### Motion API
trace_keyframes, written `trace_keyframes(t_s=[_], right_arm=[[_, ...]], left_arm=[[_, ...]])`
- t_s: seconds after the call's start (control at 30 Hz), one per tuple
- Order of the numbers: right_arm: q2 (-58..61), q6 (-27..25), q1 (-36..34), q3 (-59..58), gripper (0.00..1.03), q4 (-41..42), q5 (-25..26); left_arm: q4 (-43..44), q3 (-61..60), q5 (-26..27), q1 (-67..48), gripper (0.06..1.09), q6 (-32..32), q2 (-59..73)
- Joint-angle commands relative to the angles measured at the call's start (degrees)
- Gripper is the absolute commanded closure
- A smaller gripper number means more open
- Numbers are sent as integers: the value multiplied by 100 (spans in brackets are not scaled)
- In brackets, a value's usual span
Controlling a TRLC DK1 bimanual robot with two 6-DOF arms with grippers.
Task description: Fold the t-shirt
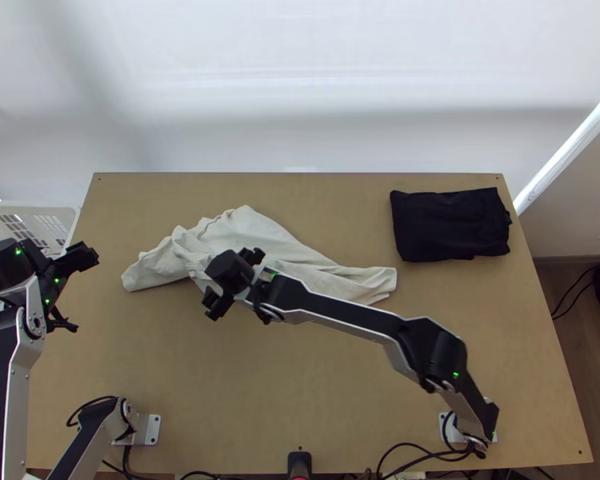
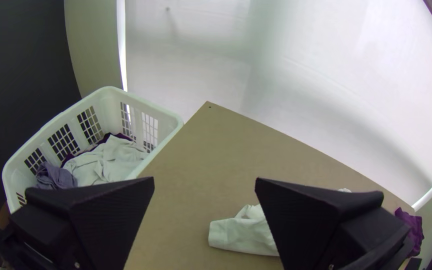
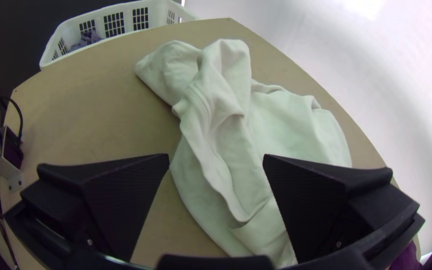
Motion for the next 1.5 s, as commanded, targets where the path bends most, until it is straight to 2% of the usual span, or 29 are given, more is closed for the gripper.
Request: trace_keyframes(t_s=[0.0,0.1,0.13,0.23,0.33,0.4,0.6,0.7,0.97,1.47], right_arm=[[328,-83,62,370,13,26,-38],[592,-74,62,616,13,26,-38],[680,-74,53,713,20,35,-38],[873,-48,26,924,50,79,-38],[1040,-13,-26,1099,61,17,-38],[1111,14,-53,1135,75,-124,-38],[829,154,-123,809,82,-695,-38],[478,84,-149,370,100,-669,-30],[-805,137,-527,-1423,100,-308,137],[-2818,14,-1573,-3339,100,-255,269]], left_arm=[[82,-96,32,23,10,97,-4],[91,-88,41,23,10,106,4],[91,-79,32,23,10,106,4],[91,-70,41,40,10,114,4],[91,-96,58,75,10,114,13],[91,-96,58,84,10,114,31],[178,-79,76,31,10,26,83],[231,-79,94,5,10,9,110],[258,-44,120,-21,10,-35,136],[258,35,120,-294,10,-123,171]])
